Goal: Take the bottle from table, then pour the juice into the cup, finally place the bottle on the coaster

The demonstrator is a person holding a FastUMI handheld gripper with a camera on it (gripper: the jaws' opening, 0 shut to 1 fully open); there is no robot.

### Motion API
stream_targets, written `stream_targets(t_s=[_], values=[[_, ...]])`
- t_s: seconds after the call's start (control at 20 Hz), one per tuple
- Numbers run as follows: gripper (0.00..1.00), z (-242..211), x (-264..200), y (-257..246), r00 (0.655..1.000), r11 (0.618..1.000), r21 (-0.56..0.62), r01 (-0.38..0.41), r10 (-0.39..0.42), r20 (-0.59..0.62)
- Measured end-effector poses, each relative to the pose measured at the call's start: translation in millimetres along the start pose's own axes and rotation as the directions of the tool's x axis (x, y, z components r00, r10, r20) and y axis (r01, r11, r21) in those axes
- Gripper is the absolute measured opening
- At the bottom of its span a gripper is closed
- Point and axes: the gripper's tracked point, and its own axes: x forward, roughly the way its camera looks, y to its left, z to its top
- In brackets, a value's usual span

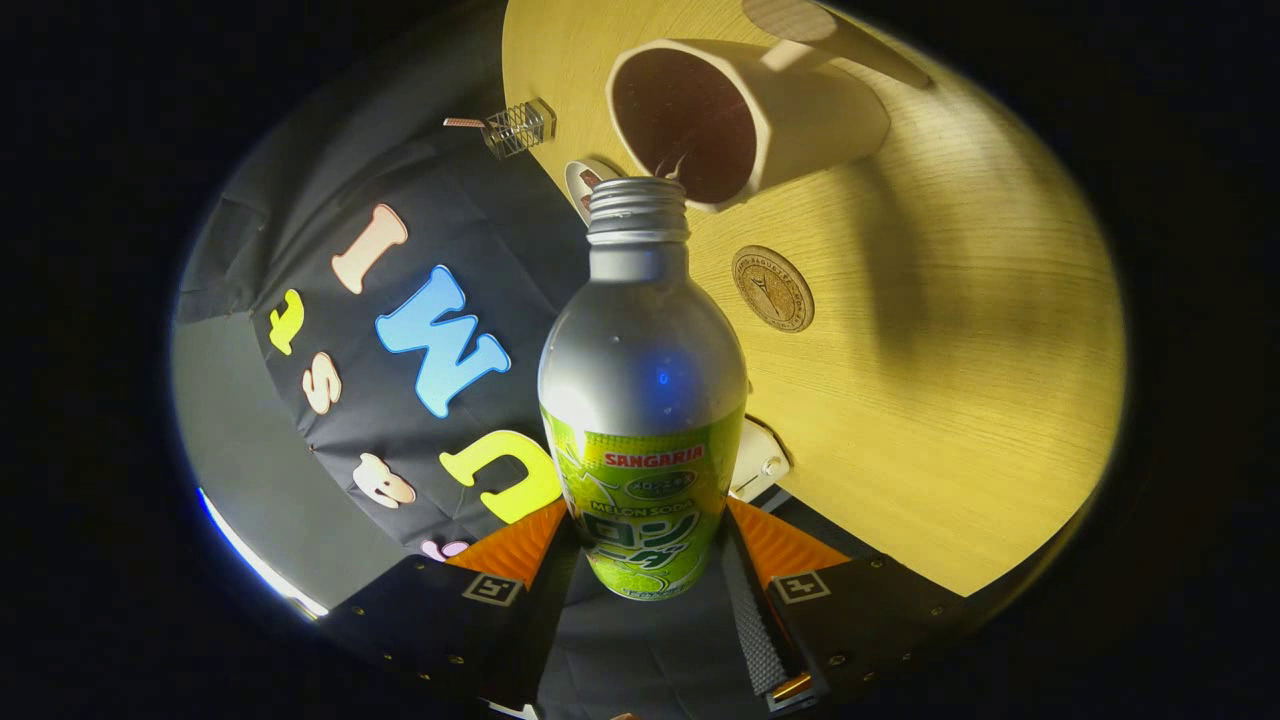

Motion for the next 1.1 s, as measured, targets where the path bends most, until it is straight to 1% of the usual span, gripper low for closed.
stream_targets(t_s=[0.55,1.1], values=[[0.76,-0.2,-3.6,7.4,1.0,0.999,0.034,-0.002,0.002,-0.006],[0.76,-0.6,-2.8,5.5,1.0,1.0,0.026,0.009,-0.009,0.009]])
